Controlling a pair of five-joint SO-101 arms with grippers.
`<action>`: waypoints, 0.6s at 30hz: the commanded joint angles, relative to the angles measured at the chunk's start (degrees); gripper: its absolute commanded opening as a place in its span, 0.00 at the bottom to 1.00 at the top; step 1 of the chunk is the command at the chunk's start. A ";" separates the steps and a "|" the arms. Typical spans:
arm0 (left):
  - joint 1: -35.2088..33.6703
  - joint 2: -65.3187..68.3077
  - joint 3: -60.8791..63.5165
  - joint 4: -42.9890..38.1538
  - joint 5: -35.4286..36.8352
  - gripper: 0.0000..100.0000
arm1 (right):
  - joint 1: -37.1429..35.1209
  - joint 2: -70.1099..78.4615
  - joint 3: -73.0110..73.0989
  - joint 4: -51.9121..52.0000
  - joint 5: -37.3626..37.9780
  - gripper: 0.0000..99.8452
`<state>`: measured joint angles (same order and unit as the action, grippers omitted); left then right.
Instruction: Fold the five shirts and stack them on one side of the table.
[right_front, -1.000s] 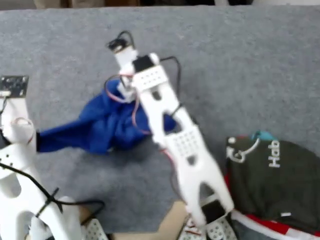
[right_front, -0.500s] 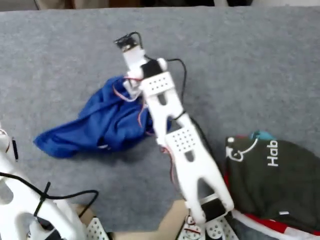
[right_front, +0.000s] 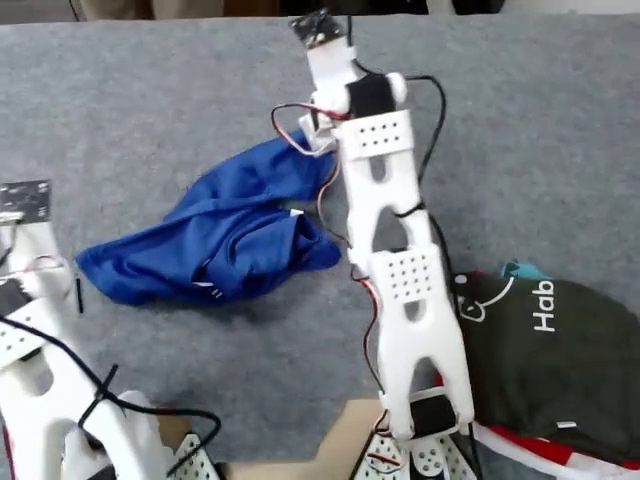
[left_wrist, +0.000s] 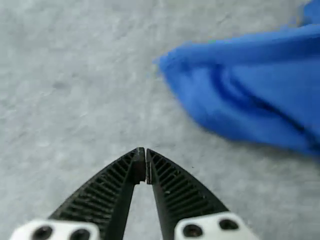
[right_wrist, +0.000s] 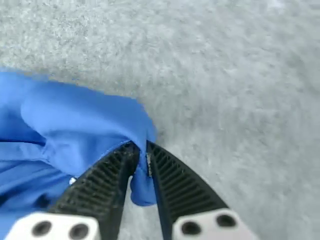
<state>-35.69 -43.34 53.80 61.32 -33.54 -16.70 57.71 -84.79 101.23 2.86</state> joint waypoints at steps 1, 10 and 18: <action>7.47 -0.57 1.67 -5.45 5.71 0.02 | 1.63 -13.23 8.22 1.23 0.70 0.01; 9.14 -0.57 9.14 -31.74 13.01 0.02 | 1.19 -28.62 20.97 0.97 2.11 0.01; 8.70 -0.57 15.82 -33.93 9.67 0.02 | -0.31 -29.49 28.88 0.88 4.84 0.06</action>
<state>-26.55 -43.34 69.10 28.53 -22.29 -16.18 31.25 -57.98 101.32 6.37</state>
